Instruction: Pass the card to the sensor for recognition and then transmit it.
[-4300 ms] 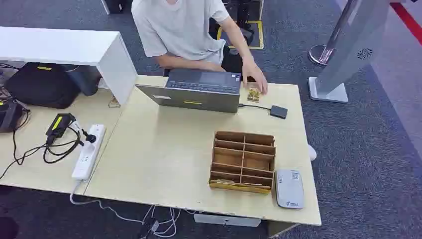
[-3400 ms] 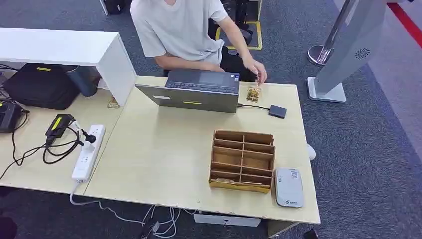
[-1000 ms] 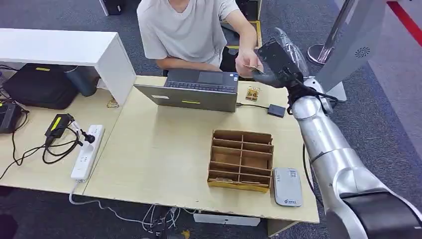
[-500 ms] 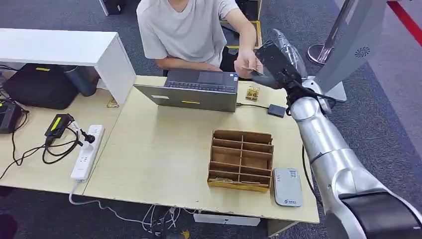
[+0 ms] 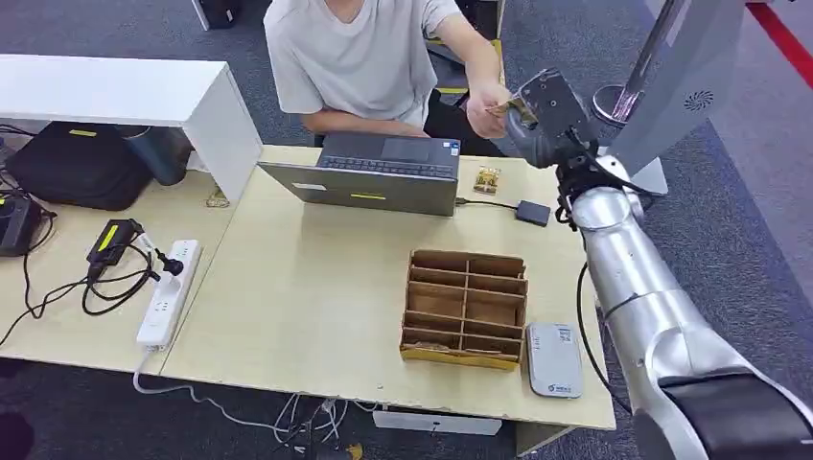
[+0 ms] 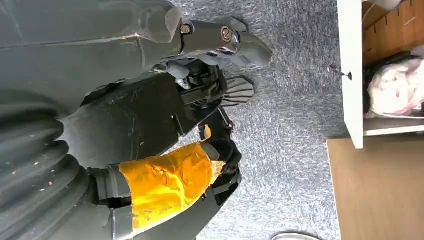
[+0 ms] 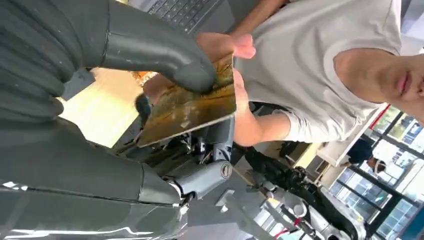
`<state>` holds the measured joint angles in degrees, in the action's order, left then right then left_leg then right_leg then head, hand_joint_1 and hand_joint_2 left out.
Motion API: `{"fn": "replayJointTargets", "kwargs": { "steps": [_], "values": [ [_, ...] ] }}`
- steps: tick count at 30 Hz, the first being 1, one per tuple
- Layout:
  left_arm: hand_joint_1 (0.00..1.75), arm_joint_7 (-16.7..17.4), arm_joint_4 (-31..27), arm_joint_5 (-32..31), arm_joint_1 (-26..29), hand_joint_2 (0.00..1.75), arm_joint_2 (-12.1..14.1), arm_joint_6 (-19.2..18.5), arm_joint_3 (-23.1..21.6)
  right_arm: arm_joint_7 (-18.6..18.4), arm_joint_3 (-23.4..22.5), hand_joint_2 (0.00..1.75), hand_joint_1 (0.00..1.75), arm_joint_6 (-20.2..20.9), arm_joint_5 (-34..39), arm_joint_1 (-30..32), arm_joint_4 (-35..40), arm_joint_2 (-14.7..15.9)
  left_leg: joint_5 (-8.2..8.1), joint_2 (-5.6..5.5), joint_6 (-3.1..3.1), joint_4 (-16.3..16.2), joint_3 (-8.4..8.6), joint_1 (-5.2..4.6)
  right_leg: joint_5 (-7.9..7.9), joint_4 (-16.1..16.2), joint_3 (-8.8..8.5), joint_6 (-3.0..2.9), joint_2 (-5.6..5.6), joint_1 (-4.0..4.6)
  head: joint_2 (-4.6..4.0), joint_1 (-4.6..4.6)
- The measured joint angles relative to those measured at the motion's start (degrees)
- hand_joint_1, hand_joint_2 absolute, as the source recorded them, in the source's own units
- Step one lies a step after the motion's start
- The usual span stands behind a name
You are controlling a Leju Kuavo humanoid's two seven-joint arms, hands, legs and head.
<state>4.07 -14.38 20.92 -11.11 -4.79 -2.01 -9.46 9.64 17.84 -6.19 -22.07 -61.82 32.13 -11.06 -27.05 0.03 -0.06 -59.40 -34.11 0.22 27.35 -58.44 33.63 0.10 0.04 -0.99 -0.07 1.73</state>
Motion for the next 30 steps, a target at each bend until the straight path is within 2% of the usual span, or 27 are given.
{"fn": "replayJointTargets", "kwargs": {
  "steps": [11, 15, 24, 30],
  "values": [
    [0.00, -0.6, 0.0, -0.4, 0.0, 1.75, 0.0, -0.4, 0.2, -0.1, 2.1, 1.75, 1.75, -0.1, 3.5, 0.2, 0.8, 1.8, -0.01, 0.01, 0.00, 0.0, -0.02, 0.00, 0.00, 0.0, 0.05, 0.00, 0.01, 0.00, 0.00, 0.02],
    [0.00, -1.1, 0.0, -0.6, 0.0, 1.75, -0.1, 1.3, 0.2, 0.0, 2.8, 1.75, 1.75, -0.7, 4.0, 0.6, 1.2, 2.6, 0.00, 0.01, 0.00, 0.0, -0.02, 0.00, 0.00, 0.0, 0.05, 0.00, 0.02, 0.00, 0.00, 0.02],
    [0.00, -2.2, 0.0, -0.2, 1.0, 1.75, -0.1, 0.4, 0.6, 3.5, 3.8, 1.75, 1.75, -2.1, 4.6, 4.7, 5.8, 5.7, -0.01, 0.00, 0.01, 0.0, -0.03, -0.01, 0.00, 0.0, 0.05, 0.00, 0.02, 0.00, 0.00, 0.02],
    [0.00, -2.3, 0.0, -0.1, 1.3, 1.75, -0.1, 0.3, 0.9, 3.8, 4.0, 1.75, 1.75, -2.1, 4.7, 6.2, 7.6, 7.0, -0.02, 0.01, 0.01, 0.0, -0.02, 0.00, 0.00, 0.0, 0.05, 0.00, 0.02, 0.00, 0.00, 0.02]
  ]
}}
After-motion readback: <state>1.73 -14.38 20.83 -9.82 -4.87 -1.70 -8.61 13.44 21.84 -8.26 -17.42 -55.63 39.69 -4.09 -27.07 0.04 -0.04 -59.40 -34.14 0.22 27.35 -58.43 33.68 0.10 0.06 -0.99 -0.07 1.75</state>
